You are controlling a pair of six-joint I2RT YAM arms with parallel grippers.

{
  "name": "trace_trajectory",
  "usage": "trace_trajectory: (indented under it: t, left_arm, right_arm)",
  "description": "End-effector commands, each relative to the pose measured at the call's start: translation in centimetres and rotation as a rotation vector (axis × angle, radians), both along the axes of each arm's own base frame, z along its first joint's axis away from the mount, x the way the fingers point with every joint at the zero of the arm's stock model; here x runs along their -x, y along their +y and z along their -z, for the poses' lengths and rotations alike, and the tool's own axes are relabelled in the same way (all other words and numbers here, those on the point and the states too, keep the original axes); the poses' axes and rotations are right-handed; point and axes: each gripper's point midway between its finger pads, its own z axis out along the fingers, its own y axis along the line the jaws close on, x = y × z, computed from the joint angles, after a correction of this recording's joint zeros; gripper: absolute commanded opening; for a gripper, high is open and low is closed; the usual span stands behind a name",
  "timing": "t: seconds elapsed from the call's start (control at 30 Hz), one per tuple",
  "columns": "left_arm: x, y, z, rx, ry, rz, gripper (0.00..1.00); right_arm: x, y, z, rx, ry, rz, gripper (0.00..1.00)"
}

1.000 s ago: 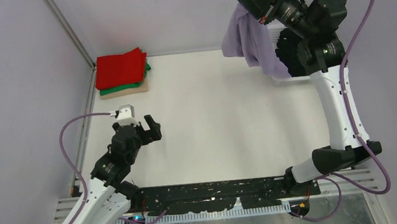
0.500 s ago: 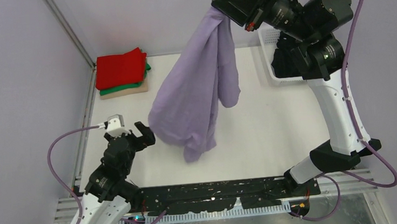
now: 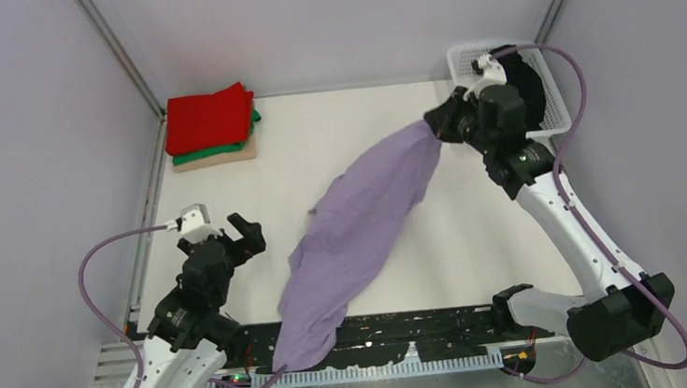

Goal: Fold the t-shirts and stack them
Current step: Move the tshirt to the center of the board

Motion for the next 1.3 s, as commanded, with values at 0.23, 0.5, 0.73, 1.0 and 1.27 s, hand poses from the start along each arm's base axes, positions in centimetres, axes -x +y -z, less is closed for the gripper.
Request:
trace_trajectory:
  t: [0.23,0.5,0.73,1.0,1.27]
  left_arm:
    - [-0.7,-2.9,1.9,-0.009,0.164,0.103,1.00]
    - [-0.2,-4.9,3.8,-0.016,0.293,0.203,1.00]
    - [-0.6,-6.1,3.4,-0.047,0.332,0.272,1.00]
    - [3.3,-5.9,7.3,-0.026,0.556,0.294,1.00]
    - [9.9,-6.2,13.9,0.181,0.770,0.268,1.00]
  right_arm:
    - [4.9,-19.6,19.9,0.414,0.441,0.851,0.12]
    - [12.6,-26.0,23.8,0.465,0.591,1.109,0.11]
    - [14.9,-29.4,24.1,0.297,0.627,1.252,0.09]
    - [14.3,-28.9,23.2,0.279,0.608,1.196,1.00]
    - [10.2,-25.4,19.2,0.220,0.410,0.986,0.95]
